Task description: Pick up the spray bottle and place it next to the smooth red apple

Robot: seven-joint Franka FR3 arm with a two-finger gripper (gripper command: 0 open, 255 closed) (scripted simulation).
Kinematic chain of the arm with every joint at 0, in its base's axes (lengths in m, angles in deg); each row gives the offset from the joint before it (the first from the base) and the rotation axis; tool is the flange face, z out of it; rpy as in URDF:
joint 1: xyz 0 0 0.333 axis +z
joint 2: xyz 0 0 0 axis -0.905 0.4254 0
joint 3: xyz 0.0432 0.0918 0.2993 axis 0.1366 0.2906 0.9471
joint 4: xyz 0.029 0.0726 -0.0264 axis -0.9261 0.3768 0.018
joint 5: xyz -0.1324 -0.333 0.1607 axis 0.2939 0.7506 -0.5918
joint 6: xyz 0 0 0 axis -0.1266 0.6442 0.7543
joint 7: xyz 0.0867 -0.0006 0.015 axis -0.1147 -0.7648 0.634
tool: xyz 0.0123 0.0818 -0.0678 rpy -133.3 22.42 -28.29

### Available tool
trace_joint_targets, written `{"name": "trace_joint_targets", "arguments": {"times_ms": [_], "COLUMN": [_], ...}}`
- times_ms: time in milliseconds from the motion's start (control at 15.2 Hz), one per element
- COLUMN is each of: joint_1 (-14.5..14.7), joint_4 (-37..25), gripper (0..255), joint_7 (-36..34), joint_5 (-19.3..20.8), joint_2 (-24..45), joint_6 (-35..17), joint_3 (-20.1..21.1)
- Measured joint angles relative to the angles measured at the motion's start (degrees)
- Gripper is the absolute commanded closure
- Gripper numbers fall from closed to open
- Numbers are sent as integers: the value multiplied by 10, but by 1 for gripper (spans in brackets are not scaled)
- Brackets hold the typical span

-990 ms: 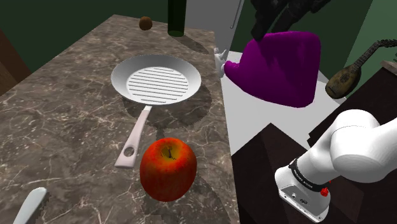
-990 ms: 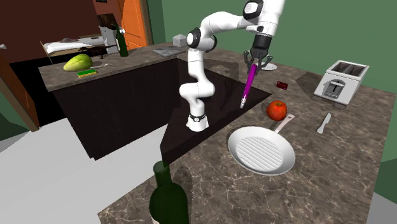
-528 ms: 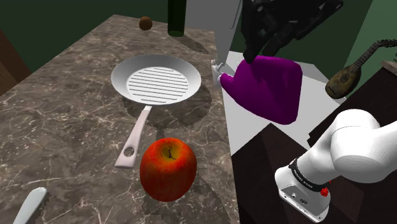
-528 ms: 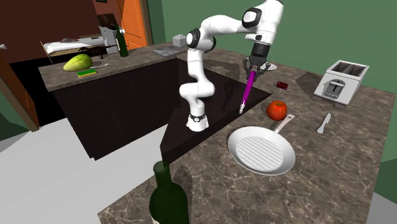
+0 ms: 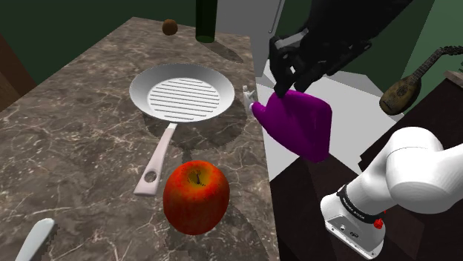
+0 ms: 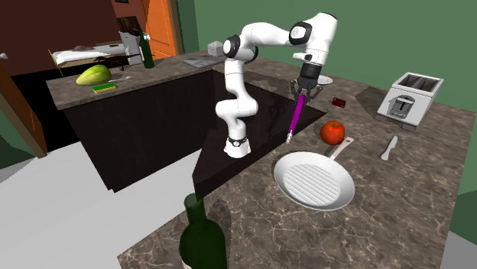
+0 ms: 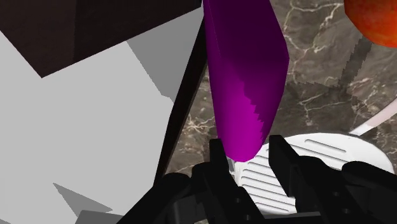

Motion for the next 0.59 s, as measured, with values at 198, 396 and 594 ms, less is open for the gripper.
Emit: {"name": "trace_joint_targets", "arguments": {"times_ms": [198,396,594], "joint_1": [4,8,11], "joint_4": [27,56,81], "gripper": [255,255,255], "joint_7": [-3,-7,-11], "joint_5": [-4,-8,-12], "joint_2": [-7,-16,-19], "joint_6": [-20,-40,-64], "joint_3": [1,3,7]}}
